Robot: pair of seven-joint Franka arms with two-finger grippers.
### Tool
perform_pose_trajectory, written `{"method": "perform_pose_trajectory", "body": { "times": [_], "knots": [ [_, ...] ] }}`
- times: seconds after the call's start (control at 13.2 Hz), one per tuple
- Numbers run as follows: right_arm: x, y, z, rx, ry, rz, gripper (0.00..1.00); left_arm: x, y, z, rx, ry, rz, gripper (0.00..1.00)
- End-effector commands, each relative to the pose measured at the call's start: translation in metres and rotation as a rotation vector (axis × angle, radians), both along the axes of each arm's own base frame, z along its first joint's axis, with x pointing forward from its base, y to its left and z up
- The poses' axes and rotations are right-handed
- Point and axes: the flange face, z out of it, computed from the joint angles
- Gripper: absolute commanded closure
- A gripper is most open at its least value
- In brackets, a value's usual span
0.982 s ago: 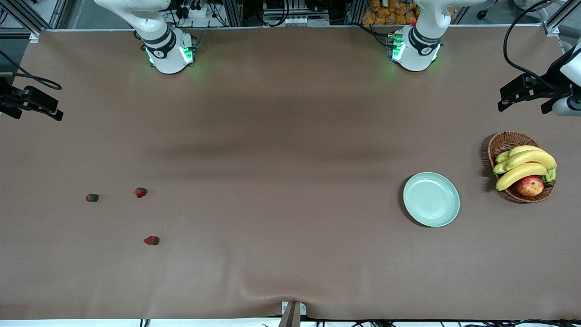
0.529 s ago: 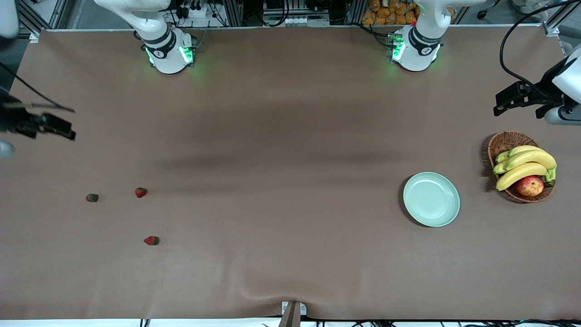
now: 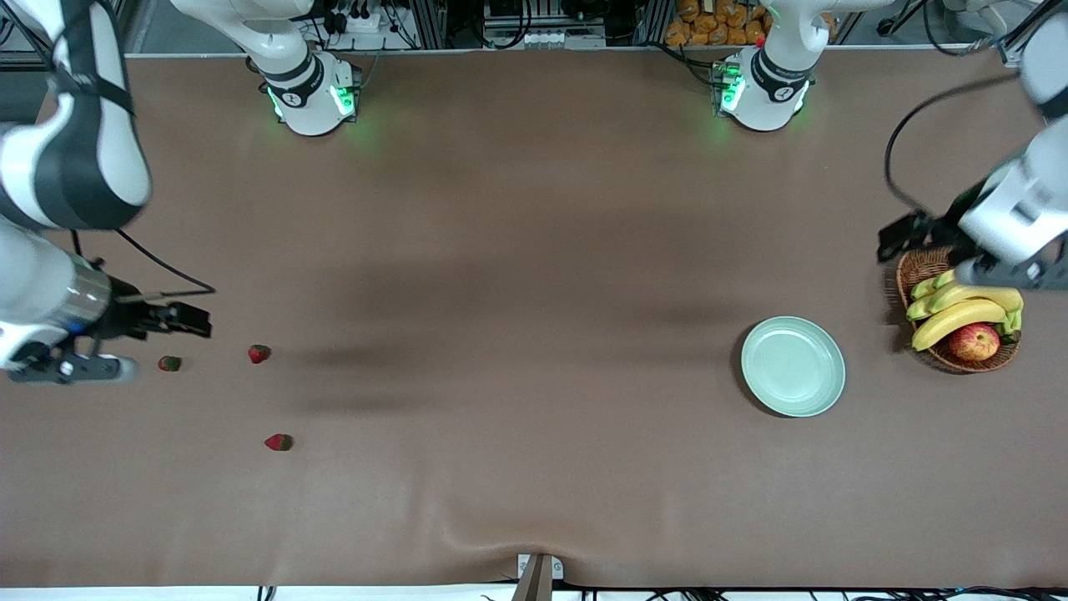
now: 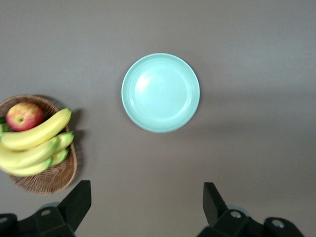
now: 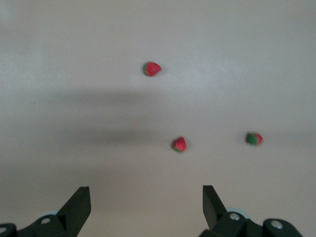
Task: Collect all strawberries into plate
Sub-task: 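Lower the right gripper to a strawberry while the left gripper moves over the plate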
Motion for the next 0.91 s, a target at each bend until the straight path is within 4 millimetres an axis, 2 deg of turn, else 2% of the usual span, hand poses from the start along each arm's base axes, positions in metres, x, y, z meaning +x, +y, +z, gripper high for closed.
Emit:
{"method": "perform_pose_trajectory", "body": {
  "times": [0.0,0.15,0.3,0.45,0.6,0.83],
  "knots": [
    [0.02,0.0,-0.031,0.006,-0.021,0.115,0.0,0.028,0.01,-0.047,0.015,-0.008,0.01,0.0],
    [0.032,-0.001,-0.055,0.006,-0.045,0.196,0.0,0.038,0.013,-0.07,0.014,-0.002,0.018,0.0],
    [0.046,0.001,-0.077,-0.002,-0.084,0.282,0.0,0.042,0.011,-0.078,0.013,-0.002,0.021,0.0],
    [0.059,0.003,-0.099,-0.003,-0.09,0.4,0.0,0.043,0.002,-0.074,0.013,-0.015,0.048,0.0],
    [0.074,0.005,-0.122,-0.001,-0.087,0.481,0.0,0.038,-0.017,-0.054,0.008,-0.039,0.093,0.0],
    [0.083,0.014,-0.147,-0.015,-0.132,0.632,0.0,0.028,-0.033,0.008,-0.014,-0.076,0.098,0.0]
  ]
}}
